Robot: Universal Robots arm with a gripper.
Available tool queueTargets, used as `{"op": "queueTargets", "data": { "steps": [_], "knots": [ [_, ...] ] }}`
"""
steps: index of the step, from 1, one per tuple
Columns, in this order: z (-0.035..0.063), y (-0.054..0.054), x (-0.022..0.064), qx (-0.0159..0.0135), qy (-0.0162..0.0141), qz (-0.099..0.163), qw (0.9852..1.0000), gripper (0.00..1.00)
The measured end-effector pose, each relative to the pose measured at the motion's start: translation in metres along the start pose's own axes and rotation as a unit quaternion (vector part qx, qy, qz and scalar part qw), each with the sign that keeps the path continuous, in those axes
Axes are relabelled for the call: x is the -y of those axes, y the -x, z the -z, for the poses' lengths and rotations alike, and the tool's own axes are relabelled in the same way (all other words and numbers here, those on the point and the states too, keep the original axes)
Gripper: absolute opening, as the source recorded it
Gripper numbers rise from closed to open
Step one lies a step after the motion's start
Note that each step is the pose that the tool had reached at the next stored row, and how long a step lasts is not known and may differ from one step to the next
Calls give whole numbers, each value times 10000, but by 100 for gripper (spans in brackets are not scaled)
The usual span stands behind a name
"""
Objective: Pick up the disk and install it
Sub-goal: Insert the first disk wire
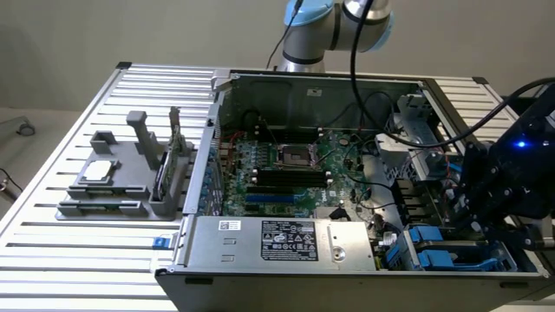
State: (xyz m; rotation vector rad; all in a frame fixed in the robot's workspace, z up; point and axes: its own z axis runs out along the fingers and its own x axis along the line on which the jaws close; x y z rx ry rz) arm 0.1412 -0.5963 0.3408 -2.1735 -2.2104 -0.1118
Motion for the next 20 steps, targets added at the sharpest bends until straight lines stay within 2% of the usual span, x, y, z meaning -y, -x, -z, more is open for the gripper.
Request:
{"op": "queueTargets", "data": {
  "steps": [6,13,20],
  "knots": [
    [0,-3,0,60,-22,-165,9998,17],
    [-8,-72,-6,152,-57,-202,9997,17],
    [-16,-94,-64,233,-71,-290,9993,17]
  ]
}}
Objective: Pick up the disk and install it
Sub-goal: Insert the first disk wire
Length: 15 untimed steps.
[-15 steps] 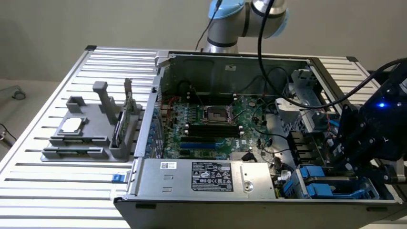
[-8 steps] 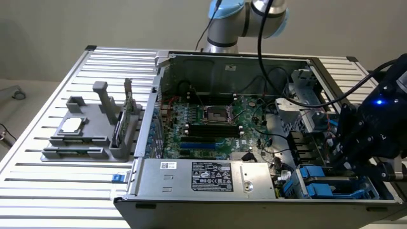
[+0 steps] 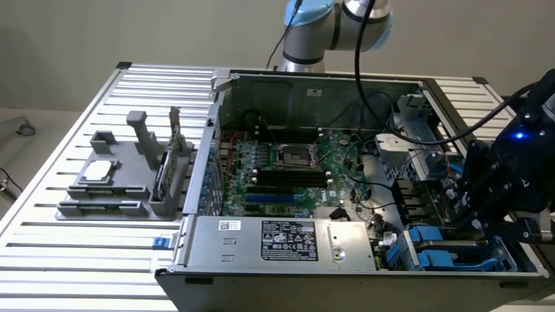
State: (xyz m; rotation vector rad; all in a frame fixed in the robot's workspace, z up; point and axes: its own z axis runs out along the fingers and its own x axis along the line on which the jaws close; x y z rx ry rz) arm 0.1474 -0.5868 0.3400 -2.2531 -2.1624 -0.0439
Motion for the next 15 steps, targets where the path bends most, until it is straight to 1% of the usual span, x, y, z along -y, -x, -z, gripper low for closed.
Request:
{"op": "queueTargets", "data": {
  "steps": [2,4,8,11,15],
  "knots": [
    [-10,-10,-8,20,-14,-19,10000,17],
    [-20,-19,-11,52,-36,-35,10000,17],
    [-35,-32,-18,112,-92,-68,9999,17],
    [-35,-41,-24,159,-125,-92,9998,17],
    [-34,-52,-35,213,-166,-122,9996,17]
  ]
}}
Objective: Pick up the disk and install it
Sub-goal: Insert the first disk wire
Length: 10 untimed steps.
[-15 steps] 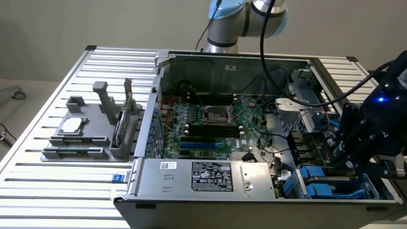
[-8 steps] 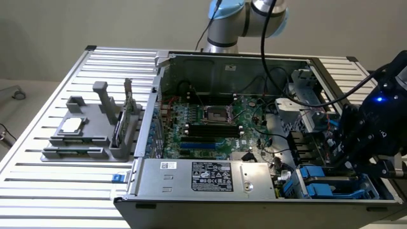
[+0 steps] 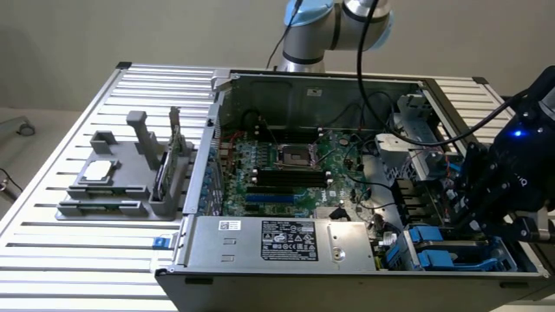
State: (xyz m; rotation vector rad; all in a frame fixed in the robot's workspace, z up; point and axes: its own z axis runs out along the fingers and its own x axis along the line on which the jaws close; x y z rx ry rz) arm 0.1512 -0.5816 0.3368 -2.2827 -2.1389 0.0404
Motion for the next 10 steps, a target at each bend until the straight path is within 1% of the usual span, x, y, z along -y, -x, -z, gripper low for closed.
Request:
{"op": "queueTargets", "data": {
  "steps": [2,4,10],
  "knots": [
    [-1,-8,-7,22,-14,-15,10000,17],
    [-1,-15,-19,34,-22,-25,10000,17],
    [1,-22,-37,37,-33,-31,10000,17]
  ]
}}
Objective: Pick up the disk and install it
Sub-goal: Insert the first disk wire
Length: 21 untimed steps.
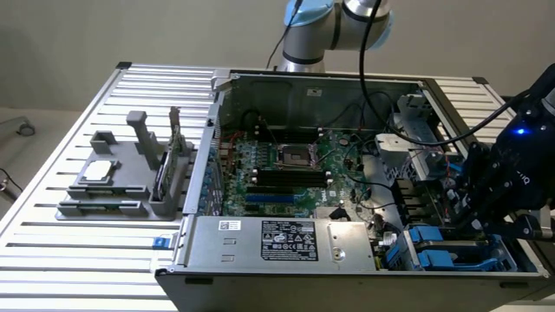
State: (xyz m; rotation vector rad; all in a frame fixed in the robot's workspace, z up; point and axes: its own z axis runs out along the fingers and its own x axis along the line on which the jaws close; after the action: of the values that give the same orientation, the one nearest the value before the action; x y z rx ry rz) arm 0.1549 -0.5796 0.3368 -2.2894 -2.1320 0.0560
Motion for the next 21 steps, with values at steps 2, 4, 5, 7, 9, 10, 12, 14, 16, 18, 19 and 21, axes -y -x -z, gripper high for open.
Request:
{"op": "queueTargets", "data": {
  "steps": [2,4,5,7,9,10,12,14,16,18,19,21],
  "knots": [
    [-1,0,-1,0,-5,0,10000,17],
    [-2,0,-1,0,-13,1,10000,17],
    [-2,0,-2,1,-19,1,10000,17],
    [-2,0,-2,2,-35,1,10000,17],
    [-3,0,-4,3,-49,2,10000,17],
    [-4,0,-5,3,-57,2,10000,17],
    [-4,-1,-10,5,-69,2,10000,17],
    [-5,-1,-15,5,-77,3,10000,17],
    [-5,-1,-19,6,-83,6,10000,17],
    [-6,-1,-21,6,-88,14,10000,17],
    [-6,-1,-22,6,-90,22,10000,17],
    [-6,-1,-23,8,-92,45,9999,17]
  ]
}}
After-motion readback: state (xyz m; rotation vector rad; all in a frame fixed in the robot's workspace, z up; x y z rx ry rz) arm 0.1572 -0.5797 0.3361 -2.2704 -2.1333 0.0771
